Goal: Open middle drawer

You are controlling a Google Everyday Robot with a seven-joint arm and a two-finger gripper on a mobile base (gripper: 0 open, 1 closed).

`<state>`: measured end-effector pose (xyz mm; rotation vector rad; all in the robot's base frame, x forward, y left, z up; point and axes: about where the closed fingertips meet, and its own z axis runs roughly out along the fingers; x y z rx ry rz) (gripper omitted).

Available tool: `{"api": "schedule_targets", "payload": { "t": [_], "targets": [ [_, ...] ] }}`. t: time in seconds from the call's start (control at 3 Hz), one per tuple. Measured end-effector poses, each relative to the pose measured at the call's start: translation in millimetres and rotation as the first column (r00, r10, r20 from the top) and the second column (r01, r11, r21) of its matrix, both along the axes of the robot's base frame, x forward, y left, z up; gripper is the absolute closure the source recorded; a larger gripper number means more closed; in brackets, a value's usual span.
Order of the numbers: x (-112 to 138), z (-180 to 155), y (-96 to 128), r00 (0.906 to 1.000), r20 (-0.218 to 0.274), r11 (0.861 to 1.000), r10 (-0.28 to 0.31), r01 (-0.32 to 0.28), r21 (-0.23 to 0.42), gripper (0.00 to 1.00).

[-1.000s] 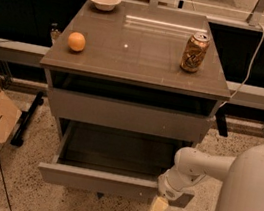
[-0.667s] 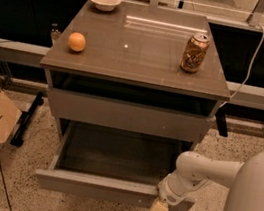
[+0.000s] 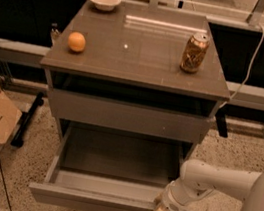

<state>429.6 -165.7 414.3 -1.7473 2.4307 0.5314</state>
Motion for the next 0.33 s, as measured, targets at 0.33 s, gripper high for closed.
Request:
{"api": "schedule_targets", "payload": {
  "t": [0.33],
  "targets": [
    [0.0,-0.5,0.0,1.0000,0.000,1.000,0.000,0.000,0.000,0.43]
  ]
}}
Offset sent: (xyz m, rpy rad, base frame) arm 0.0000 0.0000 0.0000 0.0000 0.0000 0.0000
